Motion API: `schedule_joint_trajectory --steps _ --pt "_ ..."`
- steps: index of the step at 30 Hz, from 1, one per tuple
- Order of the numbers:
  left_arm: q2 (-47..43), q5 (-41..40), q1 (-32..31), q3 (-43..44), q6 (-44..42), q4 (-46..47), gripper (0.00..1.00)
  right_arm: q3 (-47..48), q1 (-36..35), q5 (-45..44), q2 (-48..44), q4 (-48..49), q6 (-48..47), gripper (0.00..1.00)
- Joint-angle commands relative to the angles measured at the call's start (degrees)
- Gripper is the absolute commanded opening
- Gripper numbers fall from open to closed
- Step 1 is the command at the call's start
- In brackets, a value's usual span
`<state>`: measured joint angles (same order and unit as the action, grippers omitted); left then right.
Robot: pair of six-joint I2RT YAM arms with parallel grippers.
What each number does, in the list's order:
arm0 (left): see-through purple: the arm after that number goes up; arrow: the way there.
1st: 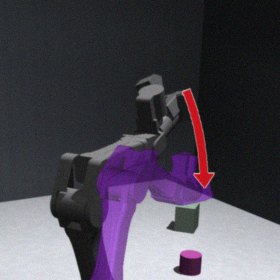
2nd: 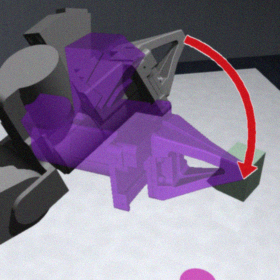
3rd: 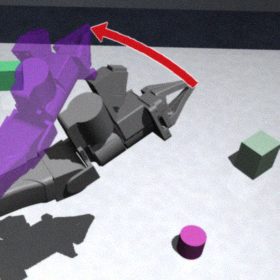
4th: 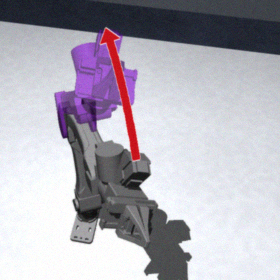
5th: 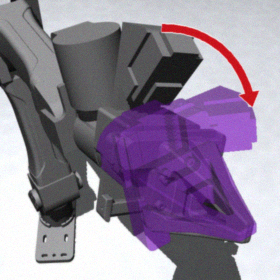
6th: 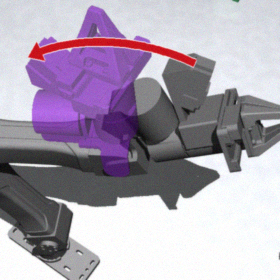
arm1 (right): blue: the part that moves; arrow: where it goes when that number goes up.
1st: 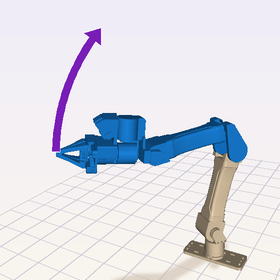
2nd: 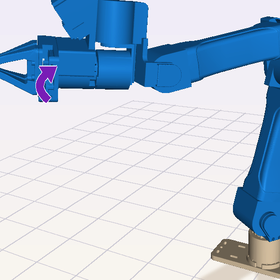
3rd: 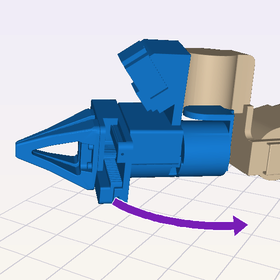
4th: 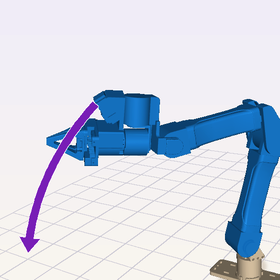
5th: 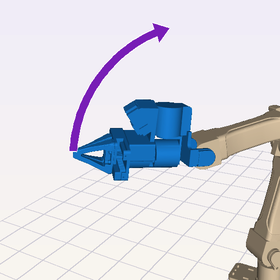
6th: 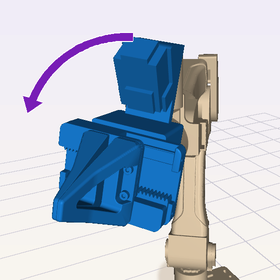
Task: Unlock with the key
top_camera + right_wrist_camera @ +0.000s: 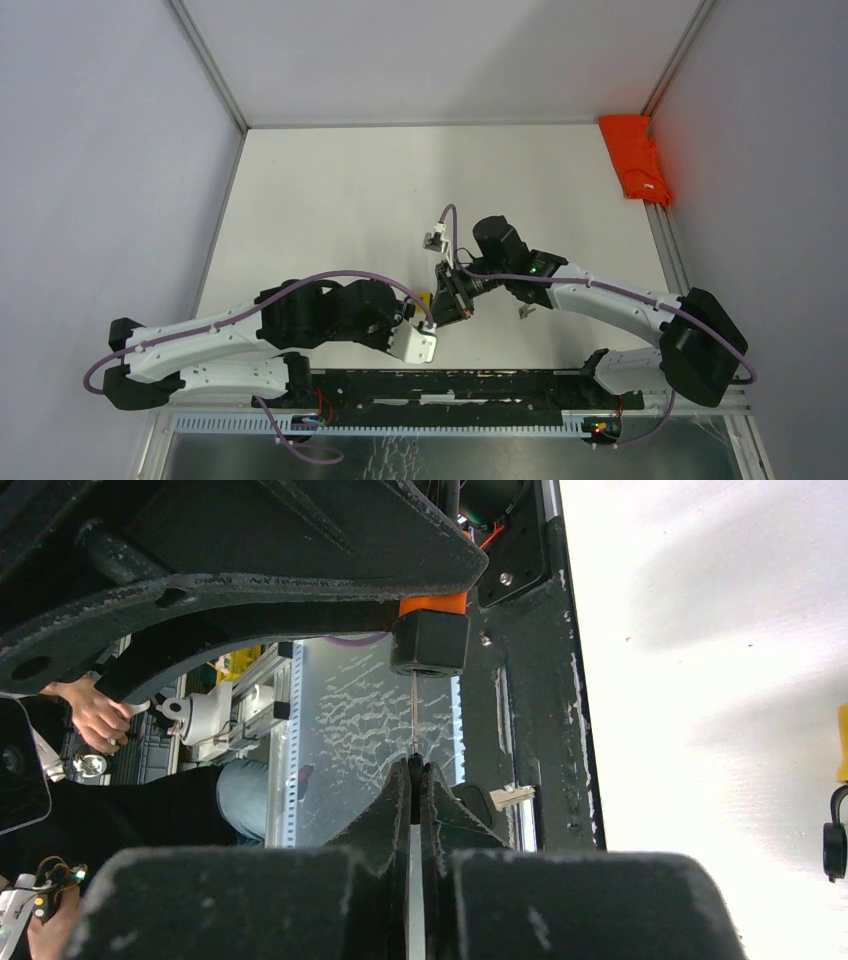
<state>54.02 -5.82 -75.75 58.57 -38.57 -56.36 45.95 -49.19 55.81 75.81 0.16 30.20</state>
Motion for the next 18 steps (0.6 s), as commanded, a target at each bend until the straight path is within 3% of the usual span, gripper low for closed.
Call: schedule_joint_trajectory --steps 1,18 --pt "0.2 2.42 -0.69 3.79 1.22 6.79 0.02 3.26 -0.95 -2.02 0.48 5.25 0.12 0.0" --pt "0.65 3.7 -0.98 4.86 2.14 7.14 0.02 4.55 -0.91 -3.63 2.31 7.75 0.6 0.0"
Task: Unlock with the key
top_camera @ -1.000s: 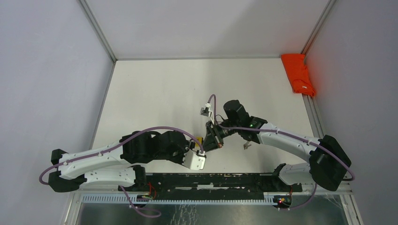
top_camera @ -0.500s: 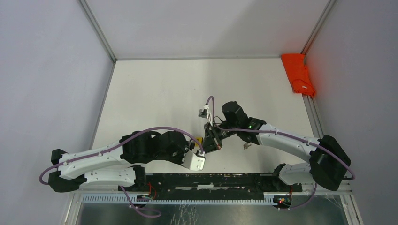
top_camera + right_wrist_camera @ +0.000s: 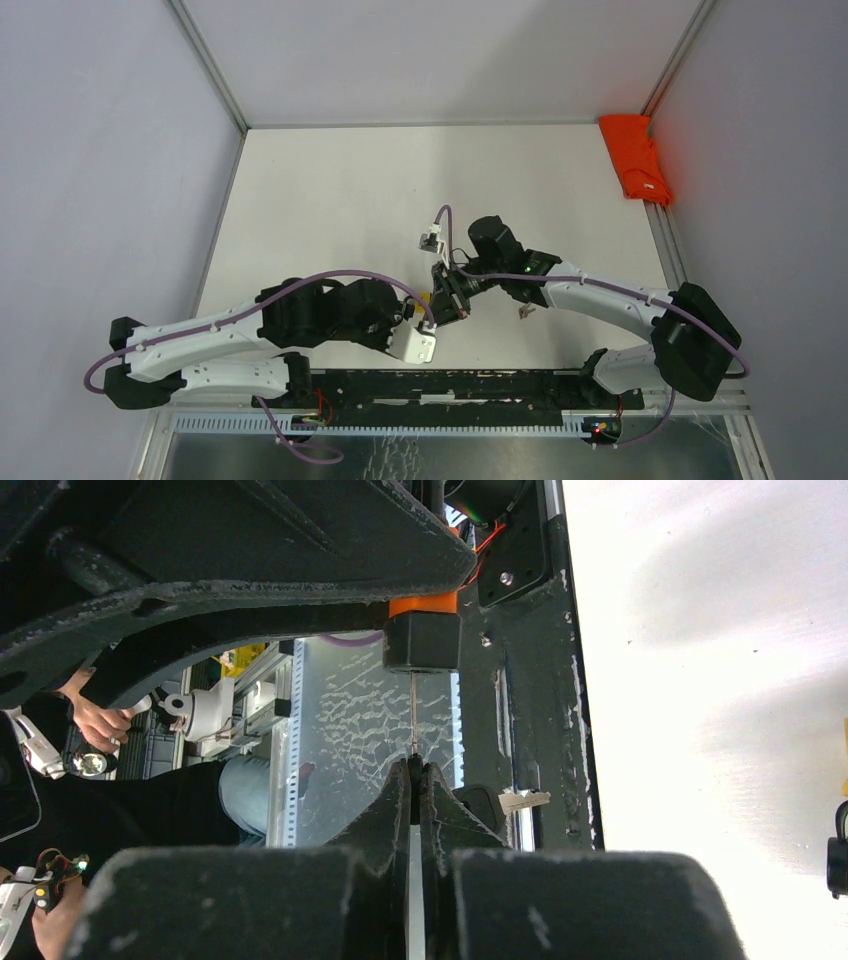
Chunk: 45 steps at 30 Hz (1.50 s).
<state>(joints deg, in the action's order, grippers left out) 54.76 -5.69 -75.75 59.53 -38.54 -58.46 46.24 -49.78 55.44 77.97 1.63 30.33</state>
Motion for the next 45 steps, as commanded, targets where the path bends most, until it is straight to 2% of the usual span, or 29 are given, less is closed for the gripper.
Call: schedule_joint_trajectory --steps 1,14,27,38,45 --pt "-0.15 3.66 -0.94 3.78 2.13 9.24 0.02 4.6 -0.32 -3.57 0.0 6.28 0.49 0.0" --pt "-0.44 4.12 -0.94 3.75 2.59 9.35 0.02 6.54 0.62 -7.34 -1.7 4.45 -0.53 0.0" --pt "-0.38 4.2 -1.04 3.83 2.6 9.33 0.02 6.67 2.4 -7.19 -2.24 3.33 -1.18 0.0" --pt "0.16 3.34 -1.01 5.01 3.6 11.15 0.02 4.38 0.05 -8.09 -1.83 8.04 2.53 0.0" --pt "0.34 2.95 -1.06 6.26 5.39 12.65 0.02 -0.76 -0.56 -11.92 -4.84 15.46 6.93 0.0"
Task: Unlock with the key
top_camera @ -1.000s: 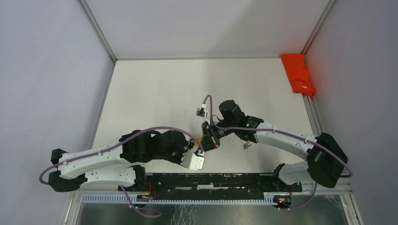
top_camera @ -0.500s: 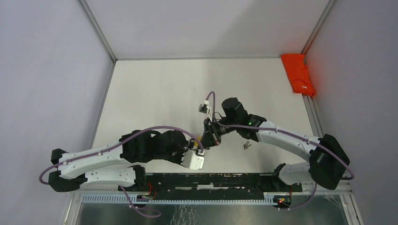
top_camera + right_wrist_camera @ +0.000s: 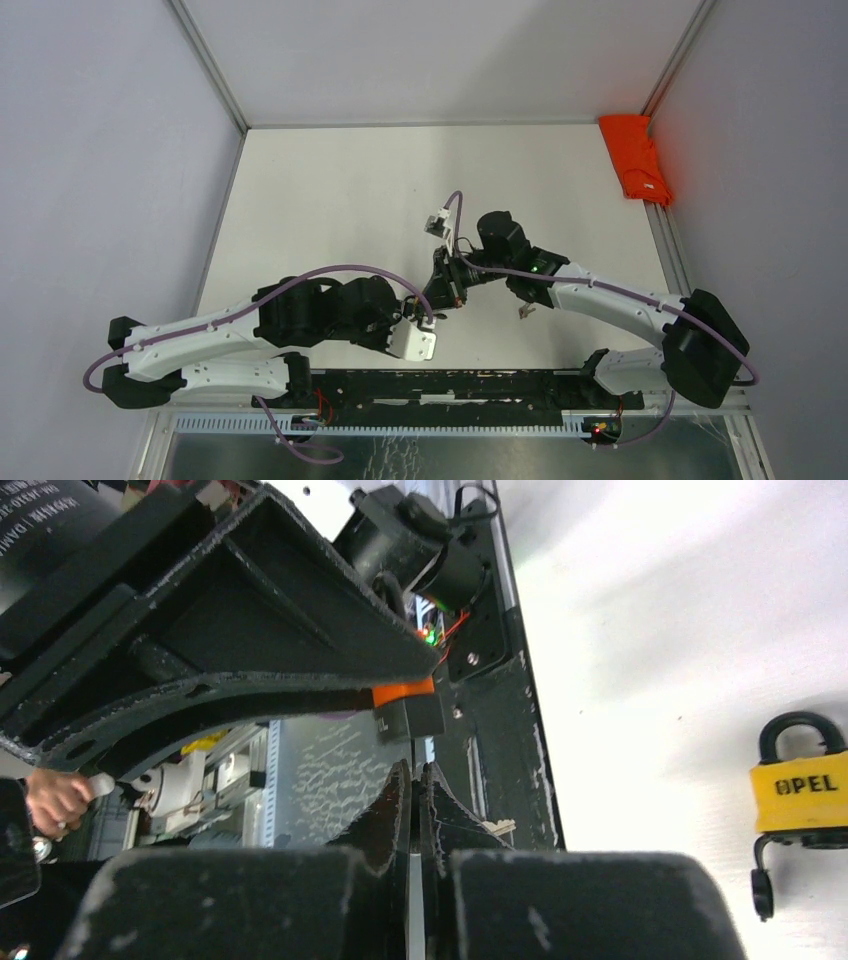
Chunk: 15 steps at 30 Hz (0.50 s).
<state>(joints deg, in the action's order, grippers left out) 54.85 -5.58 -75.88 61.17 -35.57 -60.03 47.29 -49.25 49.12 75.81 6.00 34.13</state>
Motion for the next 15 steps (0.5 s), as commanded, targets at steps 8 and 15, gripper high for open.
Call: schedule_joint_trajectory --steps 8,15 --pt "0.1 -3.18 -0.93 5.49 6.67 16.39 0.02 -8.37 -1.11 -13.56 -9.23 12.81 3.79 0.0" --pt "-3.54 -13.61 -0.85 0.99 15.89 25.83 0.02 -11.84 -1.11 -29.41 -21.35 6.79 -0.9 0.0"
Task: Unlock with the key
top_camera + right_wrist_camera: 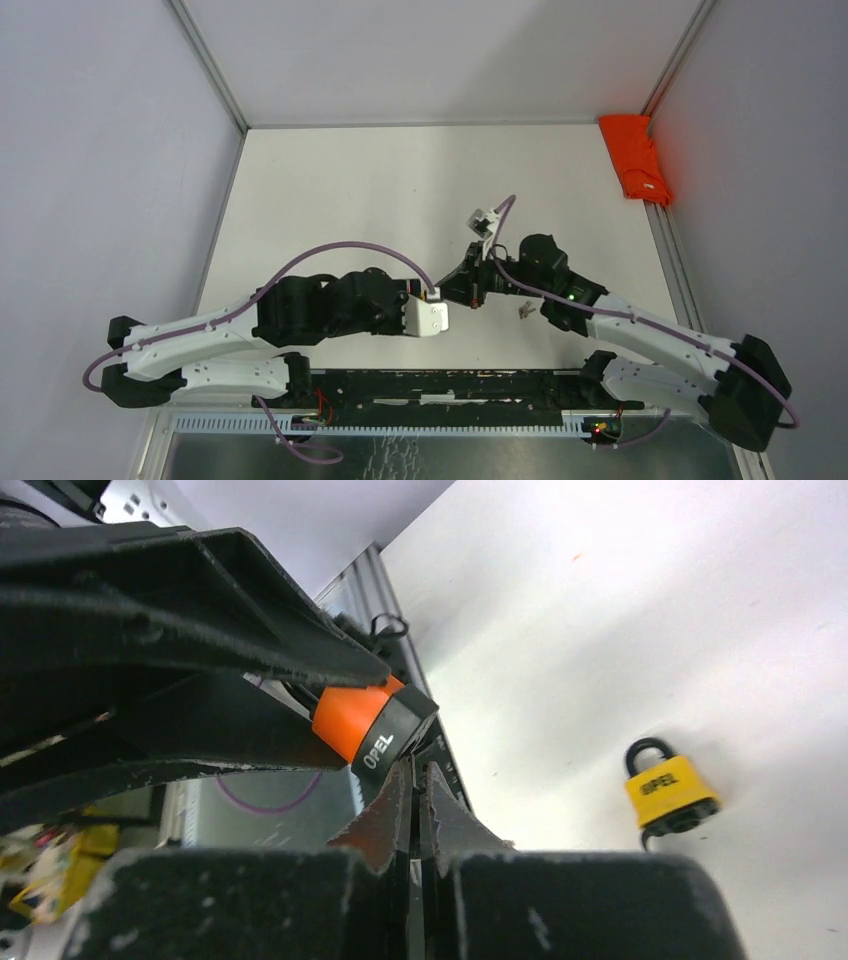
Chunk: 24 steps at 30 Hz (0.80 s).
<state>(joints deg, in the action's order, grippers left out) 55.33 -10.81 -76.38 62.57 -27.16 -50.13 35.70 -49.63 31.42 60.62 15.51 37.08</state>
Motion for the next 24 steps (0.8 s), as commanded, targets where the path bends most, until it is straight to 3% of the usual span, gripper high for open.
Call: schedule_joint_trajectory --steps 1,6,10,15,19,24 --pt "-6.2 -9.5 -0.28 -1.87 8.63 18.12 0.02 -0.04 -0.67 -14.84 -8.19 -4.53 -4.92 0.0" --pt "-12.37 -12.49 -0.33 -6.01 10.6 25.88 0.02 2.42 -0.36 -26.67 -13.48 -11.1 -8.86 0.0" --pt "-13.13 -5.5 -0.28 -5.11 10.23 24.71 0.02 3.74 0.6 -28.69 -13.5 -12.59 -10.23 0.0" --pt "-19.38 1.18 -0.35 -11.11 8.17 30.74 0.02 -1.08 4.58 -17.35 -16.06 -0.54 -6.32 0.0" --pt "-22.16 2.54 -0.31 -12.31 7.44 28.07 0.02 -4.72 9.18 -6.42 -17.15 9.95 -0.47 0.0" --pt "-29.07 10.16 -0.35 -11.17 7.8 26.31 0.02 -11.0 14.58 6.91 -14.9 31.83 15.45 0.0"
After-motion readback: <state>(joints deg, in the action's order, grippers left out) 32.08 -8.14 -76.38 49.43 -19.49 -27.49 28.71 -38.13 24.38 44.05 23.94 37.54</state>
